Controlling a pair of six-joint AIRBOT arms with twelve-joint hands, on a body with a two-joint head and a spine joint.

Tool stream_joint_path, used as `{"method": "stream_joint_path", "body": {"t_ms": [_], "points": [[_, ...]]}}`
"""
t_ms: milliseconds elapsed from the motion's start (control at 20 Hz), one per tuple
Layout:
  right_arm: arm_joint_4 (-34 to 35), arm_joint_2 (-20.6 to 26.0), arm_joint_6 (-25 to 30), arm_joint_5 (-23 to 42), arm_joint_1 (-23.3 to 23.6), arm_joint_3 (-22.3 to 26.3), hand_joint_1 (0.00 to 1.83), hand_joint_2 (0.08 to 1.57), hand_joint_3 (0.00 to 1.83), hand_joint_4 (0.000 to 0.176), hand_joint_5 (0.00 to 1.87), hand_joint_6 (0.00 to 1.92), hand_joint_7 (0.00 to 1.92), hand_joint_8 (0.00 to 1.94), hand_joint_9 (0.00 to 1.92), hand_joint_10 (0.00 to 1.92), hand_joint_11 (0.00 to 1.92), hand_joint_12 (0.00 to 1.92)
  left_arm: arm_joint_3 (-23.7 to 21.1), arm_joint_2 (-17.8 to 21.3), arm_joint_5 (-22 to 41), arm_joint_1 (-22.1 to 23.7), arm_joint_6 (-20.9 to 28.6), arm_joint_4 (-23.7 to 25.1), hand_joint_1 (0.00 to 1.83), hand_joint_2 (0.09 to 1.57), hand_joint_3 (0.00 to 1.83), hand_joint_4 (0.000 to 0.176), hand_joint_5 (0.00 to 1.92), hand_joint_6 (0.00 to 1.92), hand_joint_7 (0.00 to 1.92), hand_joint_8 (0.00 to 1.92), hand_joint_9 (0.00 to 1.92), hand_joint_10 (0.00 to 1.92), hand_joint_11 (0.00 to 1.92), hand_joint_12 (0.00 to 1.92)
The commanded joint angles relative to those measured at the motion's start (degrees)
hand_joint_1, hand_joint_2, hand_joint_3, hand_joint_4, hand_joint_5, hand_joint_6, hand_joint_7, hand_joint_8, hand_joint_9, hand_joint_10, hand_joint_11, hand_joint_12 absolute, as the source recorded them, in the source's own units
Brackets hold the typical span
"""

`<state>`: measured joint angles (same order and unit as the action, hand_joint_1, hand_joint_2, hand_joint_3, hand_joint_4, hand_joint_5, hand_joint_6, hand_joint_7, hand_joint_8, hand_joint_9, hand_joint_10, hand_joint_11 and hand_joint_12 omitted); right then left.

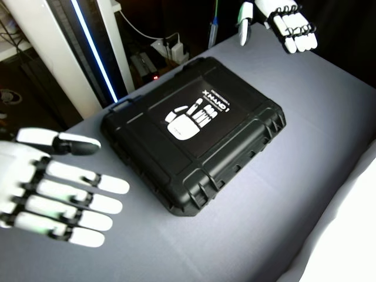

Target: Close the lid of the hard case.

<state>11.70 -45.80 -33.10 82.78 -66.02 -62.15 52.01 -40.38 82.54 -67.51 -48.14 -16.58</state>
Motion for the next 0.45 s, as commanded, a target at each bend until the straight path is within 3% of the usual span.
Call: {"method": "stream_joint_path", "body": {"t_ms": [0,50,100,150,250,350,400], "points": [[1.7,-0.3,0.3,9.7,0.1,-0.1,0.24,1.32,0.01,0.0,0.1,0.0,0.07,0.0,0.02,0.01,0.02,0.01,0.2,-0.1,11.3,0.4,0.2,-1.0,0.0,1.3,0.0,0.0,0.03,0.0,0.01,0.0,0.01,0.0,0.0,0.02],[1.7,-0.5,0.3,13.1,0.2,0.2,0.37,1.34,0.01,0.0,0.16,0.02,0.13,0.02,0.07,0.02,0.07,0.03,0.2,-1.0,13.9,0.9,0.6,-0.8,0.0,1.3,0.0,0.0,0.01,0.0,0.0,0.0,0.0,0.0,0.0,0.0],[1.7,-0.5,0.3,13.4,0.2,0.3,0.37,1.34,0.01,0.0,0.16,0.02,0.13,0.02,0.07,0.02,0.07,0.03,0.3,-1.1,14.1,0.9,0.6,-0.9,0.0,1.3,0.0,0.0,0.01,0.0,0.0,0.0,0.0,0.0,0.0,0.0],[1.7,-0.5,0.2,15.5,0.2,0.6,0.51,1.33,0.0,0.0,0.18,0.01,0.15,0.01,0.12,0.02,0.12,0.05,0.2,-1.3,14.9,0.9,0.6,-1.5,0.02,1.36,0.01,0.0,0.02,0.0,0.0,0.0,0.0,0.0,0.0,0.0],[1.6,-0.6,-0.3,18.2,0.2,1.8,0.52,1.32,0.0,0.0,0.11,0.0,0.23,0.01,0.23,0.01,0.24,0.1,0.4,-2.0,16.3,0.2,1.8,-2.6,0.19,1.36,0.0,0.0,0.07,0.01,0.06,0.02,0.03,0.01,0.01,0.0],[0.5,-1.0,-1.9,18.2,1.2,3.2,0.57,1.3,0.0,0.0,0.07,0.0,0.28,0.02,0.27,0.02,0.28,0.11,1.0,-2.8,16.6,0.0,5.6,-2.1,0.21,1.43,0.01,0.0,0.08,0.01,0.03,0.0,0.01,0.0,0.0,0.0],[-0.3,-1.3,-1.9,18.2,2.1,3.4,0.47,1.27,0.0,0.0,0.2,0.01,0.27,0.0,0.27,0.0,0.22,0.07,1.1,-3.1,16.6,0.3,6.4,-1.7,0.35,1.36,0.0,0.014,0.24,0.04,0.05,0.01,0.0,0.0,0.0,0.0]]}}
